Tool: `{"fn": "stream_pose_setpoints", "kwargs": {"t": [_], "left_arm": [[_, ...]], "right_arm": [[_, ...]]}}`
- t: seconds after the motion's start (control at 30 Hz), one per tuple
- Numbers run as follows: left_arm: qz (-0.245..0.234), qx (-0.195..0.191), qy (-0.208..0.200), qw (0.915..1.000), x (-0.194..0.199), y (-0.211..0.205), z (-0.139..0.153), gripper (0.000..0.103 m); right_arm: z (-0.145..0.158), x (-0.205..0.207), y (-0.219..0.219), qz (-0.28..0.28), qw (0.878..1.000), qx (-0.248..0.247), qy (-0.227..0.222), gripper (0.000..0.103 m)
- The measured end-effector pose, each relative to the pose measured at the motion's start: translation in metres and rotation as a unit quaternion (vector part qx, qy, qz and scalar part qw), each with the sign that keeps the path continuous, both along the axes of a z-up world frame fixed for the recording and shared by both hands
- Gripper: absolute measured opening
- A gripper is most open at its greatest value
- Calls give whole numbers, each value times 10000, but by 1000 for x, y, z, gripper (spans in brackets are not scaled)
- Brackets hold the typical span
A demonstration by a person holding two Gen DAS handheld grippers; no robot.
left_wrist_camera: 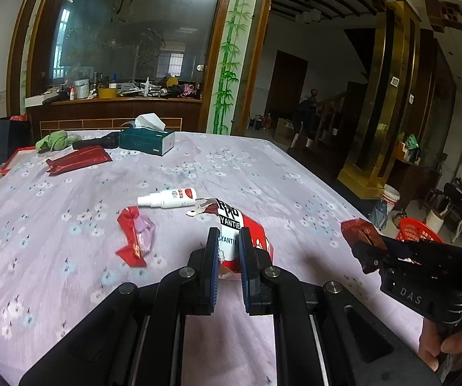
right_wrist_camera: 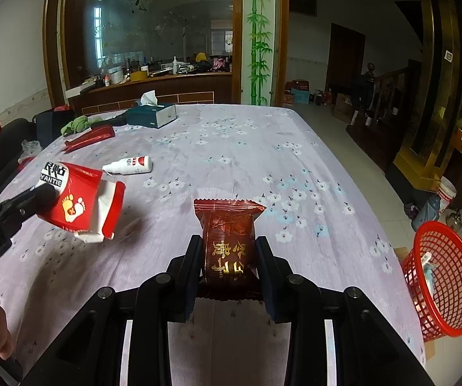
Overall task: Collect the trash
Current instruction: 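Carry both items over the red wastebasket and open both grippers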
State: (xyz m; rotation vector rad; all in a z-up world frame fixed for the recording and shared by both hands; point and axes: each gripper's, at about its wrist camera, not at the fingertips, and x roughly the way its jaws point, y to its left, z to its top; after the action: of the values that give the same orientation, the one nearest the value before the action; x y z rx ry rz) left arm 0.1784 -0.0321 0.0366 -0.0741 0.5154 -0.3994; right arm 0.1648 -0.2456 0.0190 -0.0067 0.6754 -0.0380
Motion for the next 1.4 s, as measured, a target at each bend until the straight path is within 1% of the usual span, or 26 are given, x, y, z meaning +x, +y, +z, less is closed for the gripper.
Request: {"fn": "stream_pose_setpoints", "kwargs": {"t": [0.1,0.17,0.3,0.4,0.53,0.63,0.77,0.87,0.97,1.03,1.1,1.17,1.2,1.23,1.27,1.33,1.4], "left_arm": [[-109,-22,-13,9999,-10,-8,7,11],[-237,-28,-16,9997,-16,-19,12,11],[-604,-53,-4,9982,-25,-49,22,11],[-966,-118,32,9952,-31,-80,30,11],[-1512,-192,128,9882,-36,-128,41,11],[-1909,-236,184,9812,-41,-170,49,11],[-2421,-279,431,9689,-45,-233,49,11],[-2643,-234,537,9627,-47,-270,47,11],[-2838,-151,659,9565,-48,-312,42,11],[-2902,-114,733,9541,-44,-332,38,11],[-2912,-71,768,9536,-39,-350,31,12],[-2891,22,922,9528,-32,-365,22,29],[-2843,39,982,9537,-29,-368,18,44],[-2787,8,1014,9550,-28,-366,15,46],[-2799,-33,1024,9546,-29,-363,14,46],[-2829,-29,992,9540,-32,-354,15,47],[-2757,-38,888,9571,-35,-337,18,48]], "right_arm": [[3,-8,-11,-24,9997,228,7,35],[5,-15,-27,-115,9989,449,4,35],[13,-33,-75,-481,9946,919,-31,35],[21,-53,-119,-868,9896,1139,-150,36],[30,-80,-177,-1361,9811,1339,-309,36],[32,-98,-223,-1739,9719,1542,-374,36],[29,-115,-275,-2091,9595,1851,-371,36],[27,-123,-301,-2239,9534,1988,-375,36],[26,-124,-319,-2344,9487,2090,-374,36],[24,-122,-328,-2401,9465,2127,-351,37],[22,-118,-337,-2446,9440,2183,-367,38],[19,-110,-344,-2522,9417,2200,-340,44],[17,-108,-349,-2553,9400,2248,-279,48],[15,-109,-351,-2574,9379,2308,-276,48],[15,-110,-351,-2584,9370,2332,-293,48],[16,-114,-344,-2501,9420,2207,-358,48],[16,-114,-335,-2451,9452,2131,-340,48]]}}
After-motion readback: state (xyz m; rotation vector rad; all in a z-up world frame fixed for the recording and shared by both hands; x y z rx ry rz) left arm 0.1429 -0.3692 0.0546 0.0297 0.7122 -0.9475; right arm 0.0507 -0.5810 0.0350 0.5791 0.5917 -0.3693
